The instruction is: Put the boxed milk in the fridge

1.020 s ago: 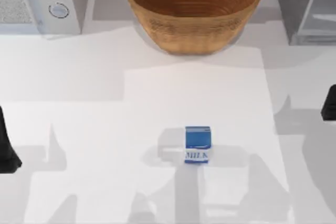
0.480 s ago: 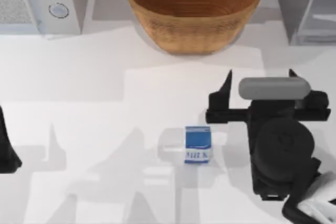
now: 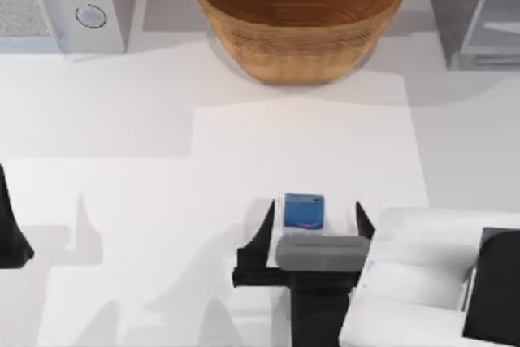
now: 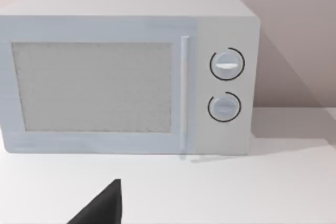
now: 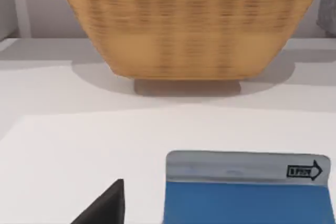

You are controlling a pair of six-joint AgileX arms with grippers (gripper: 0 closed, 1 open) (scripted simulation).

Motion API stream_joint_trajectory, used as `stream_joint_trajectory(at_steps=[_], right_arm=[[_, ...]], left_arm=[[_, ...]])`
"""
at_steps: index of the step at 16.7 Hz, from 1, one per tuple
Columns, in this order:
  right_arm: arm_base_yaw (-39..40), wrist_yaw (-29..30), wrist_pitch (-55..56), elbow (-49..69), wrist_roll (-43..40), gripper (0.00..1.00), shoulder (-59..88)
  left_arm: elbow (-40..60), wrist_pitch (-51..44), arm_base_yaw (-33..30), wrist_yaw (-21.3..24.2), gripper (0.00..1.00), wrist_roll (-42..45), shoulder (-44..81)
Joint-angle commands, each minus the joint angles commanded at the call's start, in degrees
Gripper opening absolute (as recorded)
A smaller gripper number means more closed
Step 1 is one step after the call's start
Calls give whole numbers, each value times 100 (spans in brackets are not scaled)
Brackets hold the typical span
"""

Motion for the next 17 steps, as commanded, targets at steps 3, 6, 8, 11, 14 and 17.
stream_joint_trajectory(at_steps=[3, 6, 8, 11, 14, 17], right_arm=[[309, 261, 441, 191, 28, 100, 573], [359, 303, 512, 222, 32, 100, 665], [359, 303, 512, 222, 32, 100, 665], [223, 136, 346, 367, 61, 100, 746], [26, -27, 315, 473, 27, 100, 703], [-224, -278, 229, 578, -8, 100, 695]], left_arm=[[0, 0, 0, 0, 100, 0, 0], [0, 0, 0, 0, 100, 0, 0], [0, 0, 0, 0, 100, 0, 0], [0, 0, 0, 0, 100, 0, 0], [0, 0, 0, 0, 100, 0, 0], [0, 0, 0, 0, 100, 0, 0]])
